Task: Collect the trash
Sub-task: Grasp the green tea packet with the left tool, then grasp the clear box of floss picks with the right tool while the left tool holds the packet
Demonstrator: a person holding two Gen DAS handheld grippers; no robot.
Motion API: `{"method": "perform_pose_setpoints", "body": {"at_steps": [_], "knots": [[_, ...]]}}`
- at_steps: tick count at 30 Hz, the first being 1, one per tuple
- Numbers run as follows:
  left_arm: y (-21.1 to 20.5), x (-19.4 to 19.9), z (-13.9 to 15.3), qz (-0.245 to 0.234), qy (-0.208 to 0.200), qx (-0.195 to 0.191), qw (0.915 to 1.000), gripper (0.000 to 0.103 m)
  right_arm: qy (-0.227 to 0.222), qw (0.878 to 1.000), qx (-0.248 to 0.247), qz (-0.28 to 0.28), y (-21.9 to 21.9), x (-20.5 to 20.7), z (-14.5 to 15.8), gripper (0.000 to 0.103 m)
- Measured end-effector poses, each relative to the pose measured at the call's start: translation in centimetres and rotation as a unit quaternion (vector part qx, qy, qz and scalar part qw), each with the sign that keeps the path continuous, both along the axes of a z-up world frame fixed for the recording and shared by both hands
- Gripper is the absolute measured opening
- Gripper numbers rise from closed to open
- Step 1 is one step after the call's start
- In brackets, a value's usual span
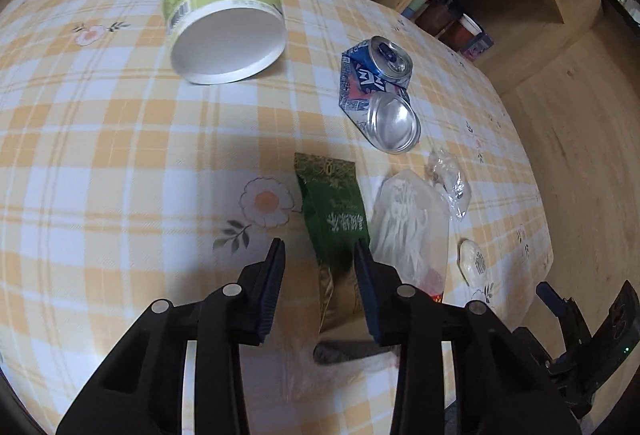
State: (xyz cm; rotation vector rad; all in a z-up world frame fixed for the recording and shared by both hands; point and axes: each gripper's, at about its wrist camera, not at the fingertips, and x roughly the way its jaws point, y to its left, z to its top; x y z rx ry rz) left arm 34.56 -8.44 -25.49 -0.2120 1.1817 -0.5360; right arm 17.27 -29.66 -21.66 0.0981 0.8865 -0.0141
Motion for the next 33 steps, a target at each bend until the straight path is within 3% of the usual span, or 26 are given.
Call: {"method": "perform_pose_setpoints", "body": {"at_steps": [3,4,9,14,20,25,33], "knots": [[-0.5,0.4,0.0,-0.007,0.002,-0.005,1.0000,0.031,0.004,1.000,0.006,0.005,-0.1,0.5,-0.3,0.096],[-0.7,0.4,-0.1,-0.013,0.004,-0.005,0.9999,0.019,0.005,1.000,0.007,0.006,0.0,0.6,-0.4,0.096],[-0.3,-0.1,0.6,-0.003,-0.029,-0.003,0.9996,0.008,0.009,0.999,0.033,0.008,0.2,1.4,-0.4,0.089],[2.4,-0.4,2.9,0.038,-0.072,0.005,0.9967,0.006,0.006,0.998,0.058,0.028,2.3,3.3,0.4,0.086],[7.2,-1.5,6.0,0.096,-0.129,0.018,0.9869,0.006,0.010,0.995,0.083,0.057,6.6,6.9,1.0,0.082],[11.0,-3.5,7.7,0.137,-0.163,0.029,0.9768,0.006,0.039,0.992,0.111,0.035,9.2,10.9,0.0,0.076],[15.8,-7.4,9.3,0.188,-0.192,0.031,0.9628,0.006,0.097,0.991,0.089,-0.013,10.9,14.8,-2.0,0.072]]}}
